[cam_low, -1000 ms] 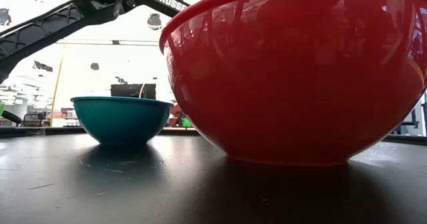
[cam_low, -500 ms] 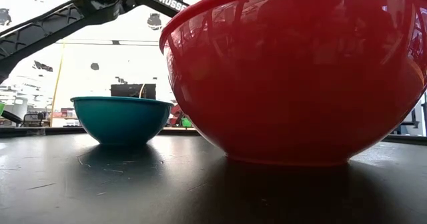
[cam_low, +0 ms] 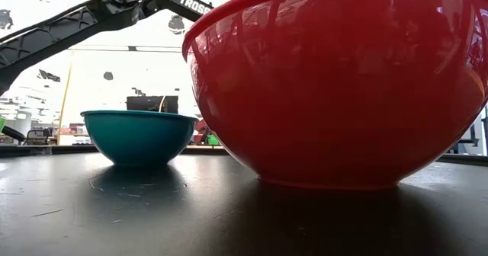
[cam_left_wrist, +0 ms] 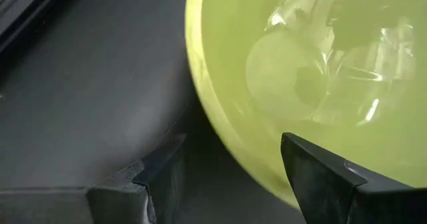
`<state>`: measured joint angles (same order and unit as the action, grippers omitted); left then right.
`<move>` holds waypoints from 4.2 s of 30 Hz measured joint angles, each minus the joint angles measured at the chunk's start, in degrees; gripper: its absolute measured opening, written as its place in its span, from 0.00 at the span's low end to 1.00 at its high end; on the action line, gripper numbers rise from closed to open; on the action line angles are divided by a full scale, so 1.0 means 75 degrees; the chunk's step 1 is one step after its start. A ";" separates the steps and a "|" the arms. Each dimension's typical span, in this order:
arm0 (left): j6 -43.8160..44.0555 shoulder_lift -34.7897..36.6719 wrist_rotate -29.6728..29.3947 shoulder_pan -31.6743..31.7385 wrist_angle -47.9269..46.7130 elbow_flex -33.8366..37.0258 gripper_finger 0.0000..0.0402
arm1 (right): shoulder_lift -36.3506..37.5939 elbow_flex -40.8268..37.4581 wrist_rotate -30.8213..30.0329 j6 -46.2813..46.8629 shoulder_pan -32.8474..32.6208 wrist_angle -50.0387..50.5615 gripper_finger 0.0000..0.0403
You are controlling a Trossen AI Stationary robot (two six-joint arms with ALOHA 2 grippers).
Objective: Nest bowls inside each other
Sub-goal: Stack the green bowl on top of the orange bowl, then stack the blue bowl on top of the green bowl
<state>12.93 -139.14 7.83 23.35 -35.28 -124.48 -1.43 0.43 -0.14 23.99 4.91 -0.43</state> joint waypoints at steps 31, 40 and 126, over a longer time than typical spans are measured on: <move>-0.1465 0.0979 0.0067 0.0160 -0.1266 -0.1117 0.01 | -0.0003 0.0003 0.0003 -0.0064 0.0006 0.0001 0.09; -0.2722 0.2618 0.0716 0.0296 -0.4470 -0.1128 0.00 | 0.0000 0.0000 0.0000 -0.0064 0.0006 0.0000 0.09; 0.0562 0.4027 -0.1498 -0.3719 -0.0455 0.4064 0.28 | -0.0009 0.0002 0.0009 -0.0064 0.0006 -0.0004 0.09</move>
<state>17.15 -108.94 -3.40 -4.54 -38.69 -94.00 -1.50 0.44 -0.08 23.51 4.95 -0.46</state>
